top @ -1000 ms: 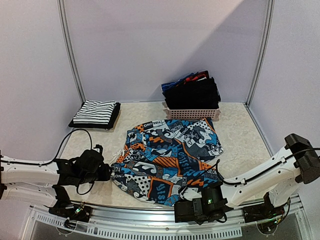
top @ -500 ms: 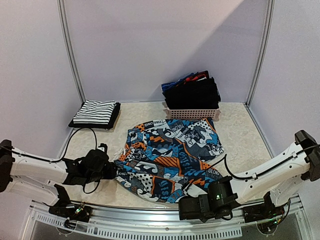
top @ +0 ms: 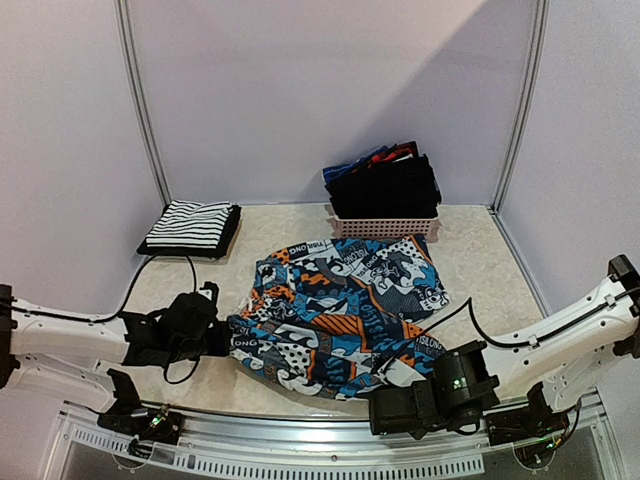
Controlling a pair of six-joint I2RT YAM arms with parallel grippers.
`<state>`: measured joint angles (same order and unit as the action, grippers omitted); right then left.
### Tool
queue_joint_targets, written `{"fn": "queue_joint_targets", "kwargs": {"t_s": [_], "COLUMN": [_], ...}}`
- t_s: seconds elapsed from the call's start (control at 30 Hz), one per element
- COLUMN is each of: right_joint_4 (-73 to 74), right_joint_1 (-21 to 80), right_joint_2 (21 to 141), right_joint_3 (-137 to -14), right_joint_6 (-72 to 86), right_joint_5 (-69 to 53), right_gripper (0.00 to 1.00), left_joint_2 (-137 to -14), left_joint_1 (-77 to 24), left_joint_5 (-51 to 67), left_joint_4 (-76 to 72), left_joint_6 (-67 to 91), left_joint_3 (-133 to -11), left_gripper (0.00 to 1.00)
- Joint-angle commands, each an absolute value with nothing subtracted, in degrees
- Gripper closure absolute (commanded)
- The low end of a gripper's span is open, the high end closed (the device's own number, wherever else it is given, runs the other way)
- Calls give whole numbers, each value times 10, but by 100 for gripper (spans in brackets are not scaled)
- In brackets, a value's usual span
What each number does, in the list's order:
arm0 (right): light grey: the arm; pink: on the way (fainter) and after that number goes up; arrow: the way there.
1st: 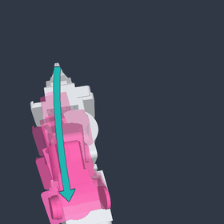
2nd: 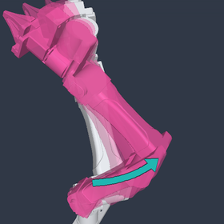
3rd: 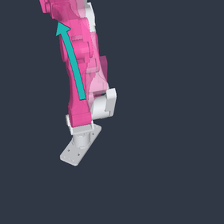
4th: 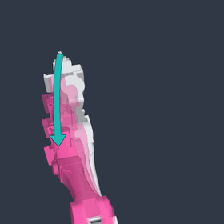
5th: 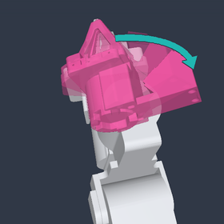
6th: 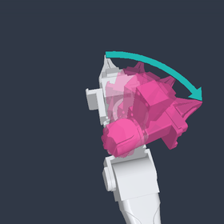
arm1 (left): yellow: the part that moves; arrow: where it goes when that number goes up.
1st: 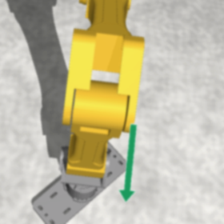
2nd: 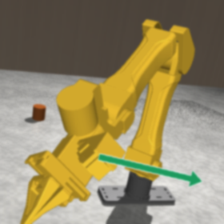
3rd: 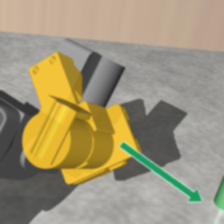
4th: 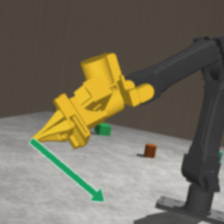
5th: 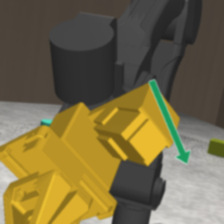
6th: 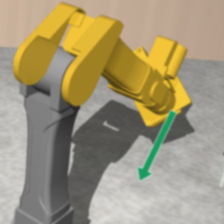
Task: Fold and stack the mixed laundry pile
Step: Pick up the flattened shorts from the center of the board, then fold the flattened shorts at the center of the board.
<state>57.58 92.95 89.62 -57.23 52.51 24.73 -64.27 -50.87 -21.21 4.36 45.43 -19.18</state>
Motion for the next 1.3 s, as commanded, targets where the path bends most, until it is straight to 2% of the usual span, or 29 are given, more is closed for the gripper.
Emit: {"fn": "queue_joint_targets", "kwargs": {"t_s": [0.0, 0.27, 0.4, 0.6, 0.77, 0.97, 1.27], "right_joint_4": [653, 778, 832, 850, 780, 651, 501], "right_joint_1": [930, 926, 890, 790, 696, 575, 449], "right_joint_2": [865, 801, 788, 769, 750, 758, 855], "right_joint_3": [-581, -676, -721, -739, -734, -727, -791], "right_joint_6": [534, 571, 602, 621, 562, 438, 244], "right_joint_5": [226, 298, 379, 471, 493, 461, 364], "right_gripper": [100, 100, 100, 100, 100, 100, 100], "left_joint_2": [-569, -497, -518, -617, -711, -786, -840], "left_joint_1": [-533, -582, -583, -578, -548, -486, -405], "left_joint_5": [-203, -197, -216, -243, -248, -237, -217], "left_joint_4": [209, 401, 389, 359, 355, 360, 376], "left_joint_6": [456, 478, 468, 437, 405, 382, 358], "left_joint_3": [-238, -342, -376, -450, -521, -582, -622], "left_gripper": [100, 100, 100, 100, 100, 100, 100]}}
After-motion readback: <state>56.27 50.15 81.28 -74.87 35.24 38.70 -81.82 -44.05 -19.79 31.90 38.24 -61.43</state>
